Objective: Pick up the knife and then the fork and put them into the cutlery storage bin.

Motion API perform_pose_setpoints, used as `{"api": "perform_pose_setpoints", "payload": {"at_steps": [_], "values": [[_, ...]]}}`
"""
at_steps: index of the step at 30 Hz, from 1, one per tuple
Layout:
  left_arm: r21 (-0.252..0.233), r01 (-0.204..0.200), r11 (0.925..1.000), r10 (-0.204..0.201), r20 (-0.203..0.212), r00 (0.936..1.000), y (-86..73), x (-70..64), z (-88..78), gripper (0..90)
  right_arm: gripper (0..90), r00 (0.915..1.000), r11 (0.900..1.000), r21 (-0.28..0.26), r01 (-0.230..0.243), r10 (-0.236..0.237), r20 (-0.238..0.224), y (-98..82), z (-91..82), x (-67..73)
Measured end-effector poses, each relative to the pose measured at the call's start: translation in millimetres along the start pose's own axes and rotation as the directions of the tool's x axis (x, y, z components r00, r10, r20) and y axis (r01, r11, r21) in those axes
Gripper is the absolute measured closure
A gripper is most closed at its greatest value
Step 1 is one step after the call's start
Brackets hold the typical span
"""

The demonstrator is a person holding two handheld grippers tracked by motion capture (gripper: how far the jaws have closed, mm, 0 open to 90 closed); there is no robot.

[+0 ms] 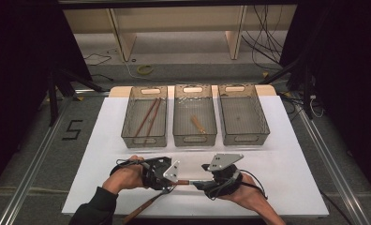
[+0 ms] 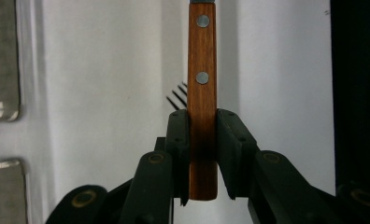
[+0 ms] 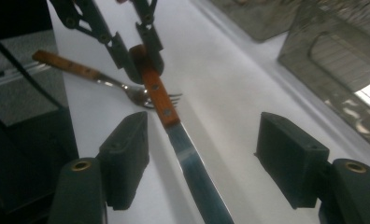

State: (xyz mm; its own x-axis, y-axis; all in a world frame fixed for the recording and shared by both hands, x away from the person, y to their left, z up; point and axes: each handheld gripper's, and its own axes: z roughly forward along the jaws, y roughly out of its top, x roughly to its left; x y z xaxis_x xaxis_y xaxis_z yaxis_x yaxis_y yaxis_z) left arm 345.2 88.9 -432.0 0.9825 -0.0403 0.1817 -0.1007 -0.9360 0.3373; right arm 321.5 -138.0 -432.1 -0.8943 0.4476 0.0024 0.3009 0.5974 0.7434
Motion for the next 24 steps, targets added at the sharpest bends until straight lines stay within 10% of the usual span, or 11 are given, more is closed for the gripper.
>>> {"api": "perform_pose_setpoints", "payload": {"at_steps": [11, 24], "values": [[-0.006, -0.043, 0.9990, 0.043, -0.002, 0.9991, 15.0, -1.8, -0.3, 75.0, 46.6, 0.9928, 0.988, 0.103, 0.111, -0.105, -0.058, 4.3, 28.3, 10.1], [-0.019, -0.058, 0.9981, 0.058, 0.002, 0.9983, 17.9, -6.3, -1.6, 74.9, 67.2, 0.9880, 0.981, 0.135, 0.137, -0.126, -0.090, 2.9, 38.3, 12.3]]}}
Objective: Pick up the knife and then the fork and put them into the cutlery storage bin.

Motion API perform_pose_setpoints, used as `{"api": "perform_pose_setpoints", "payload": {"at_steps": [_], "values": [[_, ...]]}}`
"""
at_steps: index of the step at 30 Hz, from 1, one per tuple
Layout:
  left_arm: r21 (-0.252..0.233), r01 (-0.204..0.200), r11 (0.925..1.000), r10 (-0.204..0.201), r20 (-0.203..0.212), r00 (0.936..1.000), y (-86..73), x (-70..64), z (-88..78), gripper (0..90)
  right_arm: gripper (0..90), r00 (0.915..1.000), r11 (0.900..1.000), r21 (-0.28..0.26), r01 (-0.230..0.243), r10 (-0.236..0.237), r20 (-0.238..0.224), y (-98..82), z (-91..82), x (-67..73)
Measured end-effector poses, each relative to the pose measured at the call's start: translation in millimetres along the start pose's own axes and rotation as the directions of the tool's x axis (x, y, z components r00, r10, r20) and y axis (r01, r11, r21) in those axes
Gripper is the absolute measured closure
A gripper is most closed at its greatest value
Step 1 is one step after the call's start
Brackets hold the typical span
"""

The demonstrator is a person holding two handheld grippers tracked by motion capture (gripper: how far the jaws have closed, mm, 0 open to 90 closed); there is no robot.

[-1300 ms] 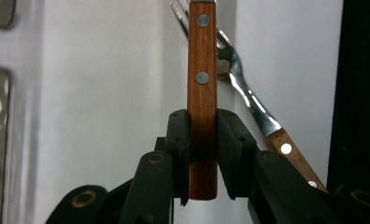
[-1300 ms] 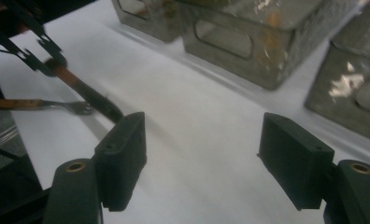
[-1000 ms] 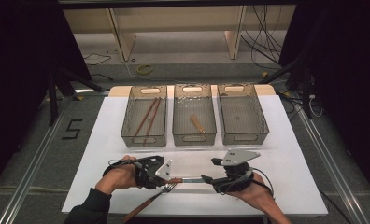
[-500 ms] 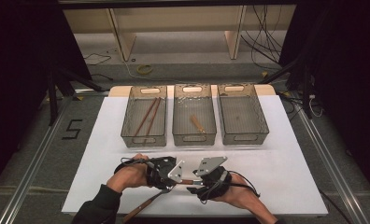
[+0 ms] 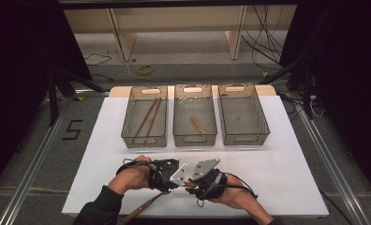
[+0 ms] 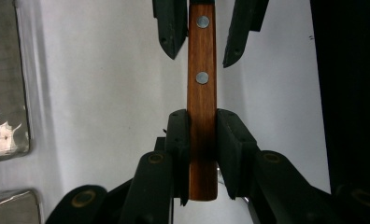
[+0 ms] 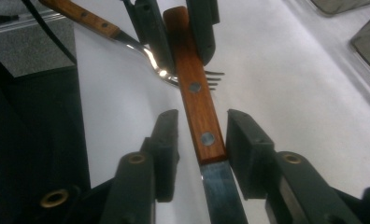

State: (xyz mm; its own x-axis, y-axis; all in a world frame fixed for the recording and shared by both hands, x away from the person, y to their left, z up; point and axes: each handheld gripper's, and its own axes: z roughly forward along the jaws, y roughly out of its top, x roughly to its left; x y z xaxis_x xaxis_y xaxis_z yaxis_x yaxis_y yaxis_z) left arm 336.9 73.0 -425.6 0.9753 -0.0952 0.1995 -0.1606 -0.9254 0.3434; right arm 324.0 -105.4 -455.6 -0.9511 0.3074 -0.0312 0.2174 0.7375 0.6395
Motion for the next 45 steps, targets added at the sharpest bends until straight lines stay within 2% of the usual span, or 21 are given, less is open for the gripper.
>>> {"api": "perform_pose_setpoints", "payload": {"at_steps": [1, 3, 5, 9, 16, 18, 21, 23, 25, 26, 28, 30, 33, 34, 36, 37, 38, 39, 42, 44, 45], "values": [[0.006, -0.016, 0.9999, 0.016, -0.005, 0.9999, 1.0, -0.1, -1.2, 74.9, 68.6, 1.0000, 1.000, 0.002, -0.001, 0.001, -0.004, 0.1, 0.0, 0.5], [0.008, -0.022, 0.9997, 0.022, 0.002, 0.9998, 1.7, -0.6, -1.5, 74.9, 71.1, 0.9999, 1.000, 0.005, 0.010, -0.010, -0.005, 0.0, 0.7, 0.9], [0.006, -0.027, 0.9996, 0.027, 0.010, 0.9996, 1.6, -1.1, -1.5, 74.8, 72.4, 0.9998, 1.000, 0.008, -0.005, 0.005, -0.018, -0.3, 0.4, 0.9], [0.020, -0.049, 0.9986, 0.049, 0.009, 0.9987, 2.3, -2.1, -0.9, 74.6, 74.2, 0.9996, 1.000, 0.014, -0.003, 0.003, -0.029, -0.9, 1.3, 1.6], [0.004, -0.044, 0.9990, 0.044, 0.005, 0.9990, 1.4, -2.7, -1.4, 72.6, 77.5, 0.9987, 0.999, 0.013, 0.033, -0.032, -0.039, -1.6, 1.5, 4.6], [-0.006, -0.022, 0.9997, 0.022, 0.002, 0.9997, 1.2, -2.5, -1.8, 71.4, 77.8, 0.9986, 0.999, 0.008, 0.040, -0.039, -0.037, -1.6, 0.9, 5.0], [-0.028, 0.013, 0.9995, -0.015, -0.050, 0.9986, -0.6, 0.8, -6.2, 65.6, 77.9, 0.9994, 1.000, 0.009, 0.024, -0.024, -0.026, -2.7, -1.2, 2.0], [-0.051, 0.063, 0.9967, -0.067, -0.075, 0.9949, -3.1, 3.8, -10.1, 57.4, 77.9, 0.9999, 1.000, 0.011, 0.012, -0.012, -0.006, -5.5, -3.0, -1.9], [-0.078, 0.112, 0.9906, -0.119, -0.087, 0.9891, -7.7, 5.7, -13.7, 51.8, 77.9, 0.9998, 1.000, 0.012, -0.007, 0.007, 0.018, -9.1, -6.5, -8.1], [-0.094, 0.153, 0.9837, -0.162, -0.096, 0.9821, -10.9, 6.8, -14.4, 48.4, 77.9, 0.9996, 1.000, 0.009, -0.011, 0.011, 0.027, -10.3, -7.9, -10.2], [-0.106, 0.209, 0.9722, -0.221, -0.117, 0.9682, -16.7, 7.9, -14.3, 41.2, 77.9, 0.9981, 0.999, -0.005, -0.037, 0.037, 0.049, -13.0, -13.1, -16.2], [-0.120, 0.254, 0.9598, -0.268, -0.119, 0.9561, -22.8, 7.3, -13.3, 39.2, 77.9, 0.9955, 0.998, -0.012, -0.061, 0.061, 0.072, -15.1, -18.2, -21.5], [-0.148, 0.344, 0.9272, -0.364, -0.137, 0.9215, -34.6, 7.7, -12.8, 33.9, 77.9, 0.9897, 0.996, -0.026, -0.091, 0.093, 0.108, -18.2, -26.2, -31.1], [-0.151, 0.362, 0.9198, -0.382, -0.138, 0.9136, -37.2, 7.9, -12.9, 32.8, 77.9, 0.9872, 0.994, -0.034, -0.101, 0.104, 0.121, -19.2, -28.5, -34.3], [-0.174, 0.413, 0.8941, -0.438, -0.143, 0.8878, -43.5, 8.6, -12.4, 30.3, 77.9, 0.9828, 0.992, -0.047, -0.118, 0.124, 0.137, -21.0, -33.2, -40.1], [-0.195, 0.445, 0.8742, -0.474, -0.139, 0.8698, -47.3, 8.8, -11.9, 29.9, 77.9, 0.9800, 0.991, -0.057, -0.125, 0.132, 0.148, -21.9, -35.7, -43.2], [-0.206, 0.469, 0.8589, -0.499, -0.130, 0.8569, -50.3, 9.0, -11.4, 29.2, 77.9, 0.9765, 0.989, -0.064, -0.135, 0.144, 0.161, -22.7, -38.8, -47.2], [-0.209, 0.483, 0.8501, -0.514, -0.126, 0.8487, -52.4, 9.2, -11.0, 27.8, 77.9, 0.9727, 0.987, -0.068, -0.143, 0.153, 0.174, -23.1, -41.6, -50.5], [-0.239, 0.537, 0.8086, -0.574, -0.122, 0.8095, -61.0, 7.3, -9.1, 24.8, 77.9, 0.9630, 0.982, -0.092, -0.164, 0.180, 0.201, -24.5, -50.7, -60.4], [-0.252, 0.558, 0.7905, -0.598, -0.120, 0.7924, -66.3, 6.2, -9.0, 23.3, 77.9, 0.9562, 0.979, -0.106, -0.176, 0.196, 0.218, -25.5, -57.2, -66.6], [-0.265, 0.571, 0.7766, -0.616, -0.127, 0.7778, -69.8, 5.2, -8.4, 22.8, 77.9, 0.9537, 0.977, -0.110, -0.182, 0.202, 0.223, -25.8, -59.5, -68.7]]}}
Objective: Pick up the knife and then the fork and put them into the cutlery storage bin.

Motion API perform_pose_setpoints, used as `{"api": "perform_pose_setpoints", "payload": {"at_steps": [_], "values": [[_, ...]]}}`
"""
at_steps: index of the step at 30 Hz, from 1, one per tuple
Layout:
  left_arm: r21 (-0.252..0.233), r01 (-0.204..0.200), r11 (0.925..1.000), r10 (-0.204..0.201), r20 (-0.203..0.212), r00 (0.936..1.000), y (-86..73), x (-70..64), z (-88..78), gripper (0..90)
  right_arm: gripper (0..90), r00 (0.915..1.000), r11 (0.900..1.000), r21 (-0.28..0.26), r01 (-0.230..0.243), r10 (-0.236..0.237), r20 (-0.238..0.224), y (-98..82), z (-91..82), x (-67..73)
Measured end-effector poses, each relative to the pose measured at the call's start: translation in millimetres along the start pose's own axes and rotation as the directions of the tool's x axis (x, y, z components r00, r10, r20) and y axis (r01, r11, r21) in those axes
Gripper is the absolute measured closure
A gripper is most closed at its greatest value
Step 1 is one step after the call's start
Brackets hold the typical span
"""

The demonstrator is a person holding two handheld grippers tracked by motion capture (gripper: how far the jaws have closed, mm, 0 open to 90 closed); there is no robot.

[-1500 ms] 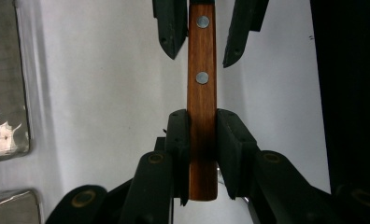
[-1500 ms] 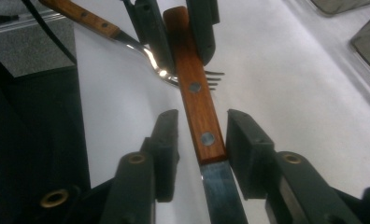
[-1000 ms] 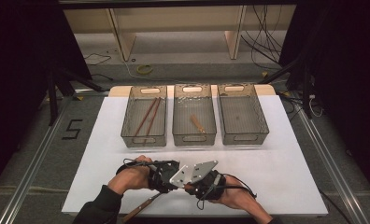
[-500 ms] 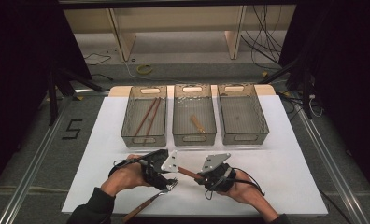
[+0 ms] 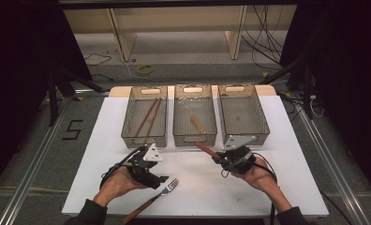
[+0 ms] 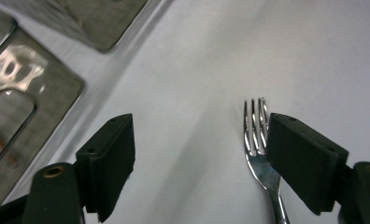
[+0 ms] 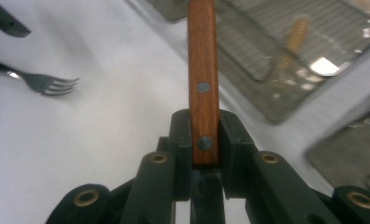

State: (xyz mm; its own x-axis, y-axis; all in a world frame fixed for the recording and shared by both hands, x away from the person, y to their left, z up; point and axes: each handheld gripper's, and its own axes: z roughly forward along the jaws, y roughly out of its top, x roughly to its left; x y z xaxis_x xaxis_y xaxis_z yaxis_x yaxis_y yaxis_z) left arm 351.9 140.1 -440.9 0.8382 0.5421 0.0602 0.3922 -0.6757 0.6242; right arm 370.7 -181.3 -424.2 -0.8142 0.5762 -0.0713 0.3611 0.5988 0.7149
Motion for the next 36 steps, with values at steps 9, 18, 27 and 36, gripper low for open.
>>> {"api": "perform_pose_setpoints", "payload": {"at_steps": [9, 18, 27, 36], "values": [[-0.046, 0.069, 0.9966, -0.070, -0.025, 0.9973, -12.7, 4.9, -4.7, 21.0, 77.9, 0.9947, 0.996, -0.036, -0.077, 0.079, 0.066, 6.9, -11.8, -30.2], [-0.044, 0.102, 0.9938, -0.103, -0.034, 0.9941, -18.7, 6.2, -7.3, 20.4, 77.9, 0.9863, 0.991, -0.067, -0.118, 0.125, 0.108, 13.6, -16.8, -51.1], [-0.040, 0.132, 0.9905, -0.133, -0.041, 0.9902, -26.2, 5.1, -11.3, 19.5, 77.9, 0.9673, 0.981, -0.076, -0.179, 0.189, 0.169, 23.9, -16.7, -79.5], [-0.040, 0.163, 0.9859, -0.164, -0.051, 0.9851, -35.5, 2.5, -17.7, 19.2, 77.8, 0.9417, 0.969, -0.061, -0.240, 0.247, 0.228, 38.5, -9.4, -107.3]]}}
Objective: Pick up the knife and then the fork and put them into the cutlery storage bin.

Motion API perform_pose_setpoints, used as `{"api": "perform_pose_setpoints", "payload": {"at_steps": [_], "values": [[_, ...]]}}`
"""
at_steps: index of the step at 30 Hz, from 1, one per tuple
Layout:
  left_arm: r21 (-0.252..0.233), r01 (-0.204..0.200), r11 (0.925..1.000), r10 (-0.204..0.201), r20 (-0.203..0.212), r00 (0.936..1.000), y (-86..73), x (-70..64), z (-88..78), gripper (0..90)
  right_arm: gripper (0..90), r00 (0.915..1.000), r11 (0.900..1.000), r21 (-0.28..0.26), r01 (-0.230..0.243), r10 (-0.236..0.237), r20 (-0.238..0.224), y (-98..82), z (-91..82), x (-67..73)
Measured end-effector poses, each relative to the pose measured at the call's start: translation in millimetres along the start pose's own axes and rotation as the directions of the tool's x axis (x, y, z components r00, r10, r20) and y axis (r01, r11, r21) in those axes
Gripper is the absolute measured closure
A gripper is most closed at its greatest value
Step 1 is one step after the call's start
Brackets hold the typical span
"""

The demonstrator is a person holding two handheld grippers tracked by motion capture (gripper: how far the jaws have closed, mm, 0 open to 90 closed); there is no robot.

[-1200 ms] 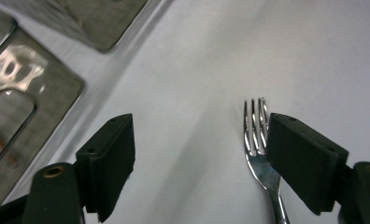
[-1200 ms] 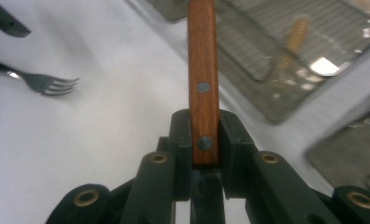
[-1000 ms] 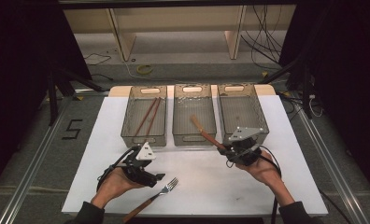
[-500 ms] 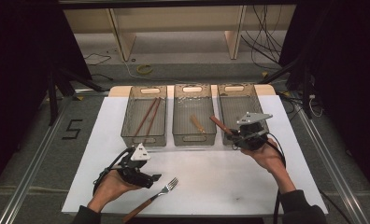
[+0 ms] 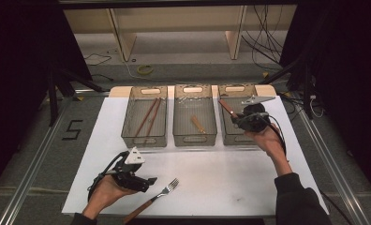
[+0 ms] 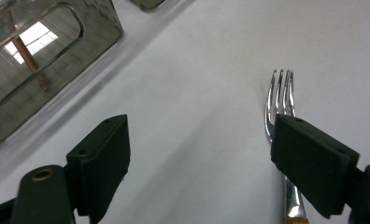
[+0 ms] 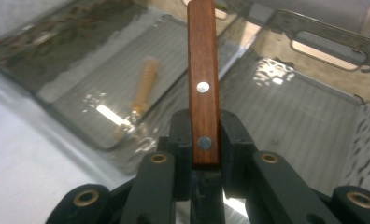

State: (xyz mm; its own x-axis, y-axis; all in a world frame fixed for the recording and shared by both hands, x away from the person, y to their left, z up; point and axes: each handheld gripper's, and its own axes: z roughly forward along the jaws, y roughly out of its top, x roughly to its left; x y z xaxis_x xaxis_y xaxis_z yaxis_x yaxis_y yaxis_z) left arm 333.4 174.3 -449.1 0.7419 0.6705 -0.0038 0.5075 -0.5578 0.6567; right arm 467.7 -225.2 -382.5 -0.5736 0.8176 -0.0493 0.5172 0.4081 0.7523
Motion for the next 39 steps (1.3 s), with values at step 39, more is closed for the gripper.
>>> {"api": "perform_pose_setpoints", "payload": {"at_steps": [39], "values": [[-0.030, 0.053, 0.9982, -0.052, 0.022, 0.9984, -23.3, -15.4, -6.3, 18.0, 77.2, 0.9706, 0.974, 0.100, -0.205, 0.189, 0.149, 33.8, 64.4, -34.3]]}}
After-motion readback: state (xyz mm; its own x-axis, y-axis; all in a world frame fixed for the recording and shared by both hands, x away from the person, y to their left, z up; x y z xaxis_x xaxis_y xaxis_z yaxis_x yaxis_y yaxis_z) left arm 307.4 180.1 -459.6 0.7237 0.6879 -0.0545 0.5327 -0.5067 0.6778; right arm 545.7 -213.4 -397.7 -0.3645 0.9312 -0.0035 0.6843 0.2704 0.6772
